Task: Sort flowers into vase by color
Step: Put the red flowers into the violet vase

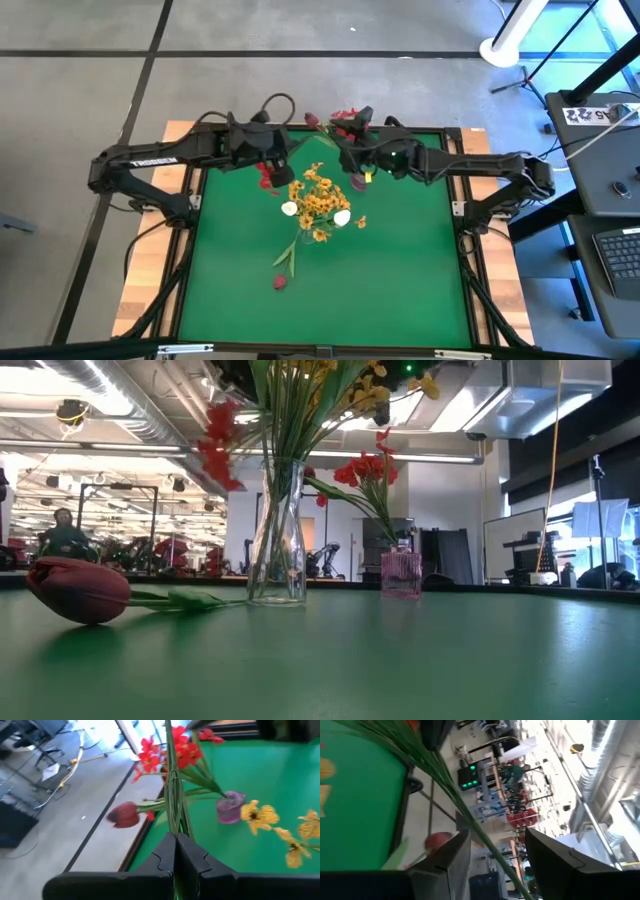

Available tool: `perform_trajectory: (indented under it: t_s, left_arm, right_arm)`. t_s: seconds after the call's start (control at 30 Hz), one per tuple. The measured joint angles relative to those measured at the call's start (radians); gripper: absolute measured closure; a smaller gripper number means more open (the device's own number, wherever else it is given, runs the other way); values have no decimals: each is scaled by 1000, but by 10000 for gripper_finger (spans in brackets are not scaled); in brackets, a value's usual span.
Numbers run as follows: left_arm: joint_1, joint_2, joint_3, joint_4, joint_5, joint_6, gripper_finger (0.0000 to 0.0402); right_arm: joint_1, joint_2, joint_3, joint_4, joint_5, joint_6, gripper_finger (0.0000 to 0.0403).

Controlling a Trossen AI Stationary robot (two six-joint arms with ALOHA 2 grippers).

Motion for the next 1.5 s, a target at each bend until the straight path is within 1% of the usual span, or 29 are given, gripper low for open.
perform_trajectory:
  t_s: [0.23, 0.37, 0.5, 0.77, 0.8, 0.87, 1.0, 1.17, 1.2, 1.27, 1.4, 1.5]
  left_arm:
    - [0, 25, 0, 55, 65, 27, 401]
    - [0, 25, 0, 53, 65, 21, 401]
    - [0, 25, 0, 53, 66, 21, 401]
    - [0, 25, 0, 55, 60, 16, 401]
    - [0, 25, 0, 56, 52, 17, 401]
    - [0, 25, 0, 67, 26, 17, 400]
    - [-8, 20, 0, 78, 6, 49, 377]
    - [-54, 1, 0, 107, -2, 138, 331]
    - [-65, -5, 0, 115, -12, 151, 321]
    - [-89, -17, 0, 145, -64, 181, 300]
    - [-135, -65, 11, 191, -212, 227, 264]
    - [-166, -107, 31, 236, -318, 222, 250]
  right_arm:
    - [-17, 51, 0, -3, -14, 0, 217]
    - [-16, 60, 0, -3, -14, 1, 226]
    - [-15, 60, 0, -2, -14, 8, 265]
    - [-15, 60, 0, -49, -14, 35, 374]
    - [-15, 60, 0, -57, -13, 40, 385]
    - [-14, 60, -1, -65, -2, 53, 391]
    - [-14, 60, -1, -81, 12, 62, 381]
    - [-16, 60, -1, -105, 25, 88, 392]
    - [-16, 60, -1, -107, 36, 94, 392]
    - [-16, 60, -1, -105, 56, 120, 389]
    - [-16, 37, -1, -103, 65, 214, 388]
    - [-25, -12, -1, -101, 46, 288, 393]
